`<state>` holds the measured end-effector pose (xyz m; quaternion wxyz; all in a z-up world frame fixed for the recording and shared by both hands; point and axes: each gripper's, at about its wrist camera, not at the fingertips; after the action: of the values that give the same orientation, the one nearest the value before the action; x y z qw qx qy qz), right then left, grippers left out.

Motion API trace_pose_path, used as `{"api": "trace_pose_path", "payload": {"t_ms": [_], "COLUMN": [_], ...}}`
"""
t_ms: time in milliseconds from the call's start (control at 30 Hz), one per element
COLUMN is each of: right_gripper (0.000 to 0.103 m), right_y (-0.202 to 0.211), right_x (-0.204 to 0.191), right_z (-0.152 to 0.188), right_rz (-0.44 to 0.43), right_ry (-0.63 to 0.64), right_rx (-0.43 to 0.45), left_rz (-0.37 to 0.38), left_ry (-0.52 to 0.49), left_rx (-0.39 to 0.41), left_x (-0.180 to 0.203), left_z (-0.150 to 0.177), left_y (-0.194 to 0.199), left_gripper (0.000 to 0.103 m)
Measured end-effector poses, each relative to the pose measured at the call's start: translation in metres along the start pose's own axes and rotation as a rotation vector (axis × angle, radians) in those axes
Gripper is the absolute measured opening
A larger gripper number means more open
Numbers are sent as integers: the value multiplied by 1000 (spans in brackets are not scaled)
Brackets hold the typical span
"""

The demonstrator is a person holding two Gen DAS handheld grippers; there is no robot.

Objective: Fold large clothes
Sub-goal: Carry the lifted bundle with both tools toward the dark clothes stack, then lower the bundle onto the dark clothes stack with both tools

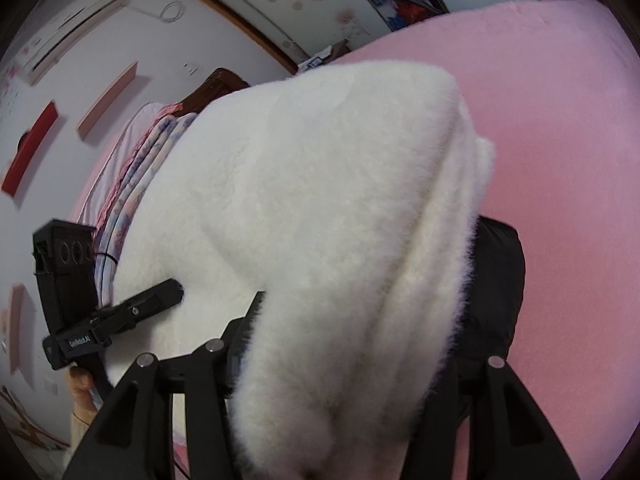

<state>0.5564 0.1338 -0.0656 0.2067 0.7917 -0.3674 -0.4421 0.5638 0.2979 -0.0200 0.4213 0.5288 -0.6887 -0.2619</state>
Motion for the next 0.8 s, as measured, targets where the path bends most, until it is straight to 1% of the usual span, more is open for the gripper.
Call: {"api": "trace_pose_path", "payload": {"t_ms": [67,133,233,300,367,433,467,567,600,667,800], "right_gripper": [54,57,62,66,69,73,75,77,77,77,77], "right_y": [2,-1,-2,1,7,12,16,29,33,41,56], "right_x": [-11,-18,-23,-27,-22,-18,-17,-15,-15,-17,-32], "right_z": [-1,-6,-10,-11,-11,-13,-14,-14,-14,-14,-14], "right_rz": [9,19,49,72,102,132,144,178,190,224,249], "right_ry": [37,49,67,73,75,69,72,83,87,106,181], "right_rx": [-7,-26,-43,-49,-41,-34,-25,-6,2,21,64], "left_rz": [-4,-4,15,30,42,48,43,-2,-19,-29,-62], "left_ry": [26,34,52,68,88,110,119,134,132,126,96], "left_rx": [12,32,64,116,166,213,224,224,224,233,244], "left_x": [-4,-7,-15,-16,-25,-30,-30,-31,-29,-24,-9], "left_z": [5,11,13,16,31,36,35,35,35,35,36], "left_y": [9,14,20,28,40,51,54,56,56,59,62], "left_gripper": [88,88,88,89,94,96,96,96,96,96,96]}}
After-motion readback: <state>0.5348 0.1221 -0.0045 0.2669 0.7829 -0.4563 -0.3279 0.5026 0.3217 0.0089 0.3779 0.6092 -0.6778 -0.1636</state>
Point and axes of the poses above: each gripper's, at about its wrist camera, not at the fingertips, and y roughly against the way its jaws point, x to its right, z to its underside, and after that the axes turned 4 degrees about y, right-handed
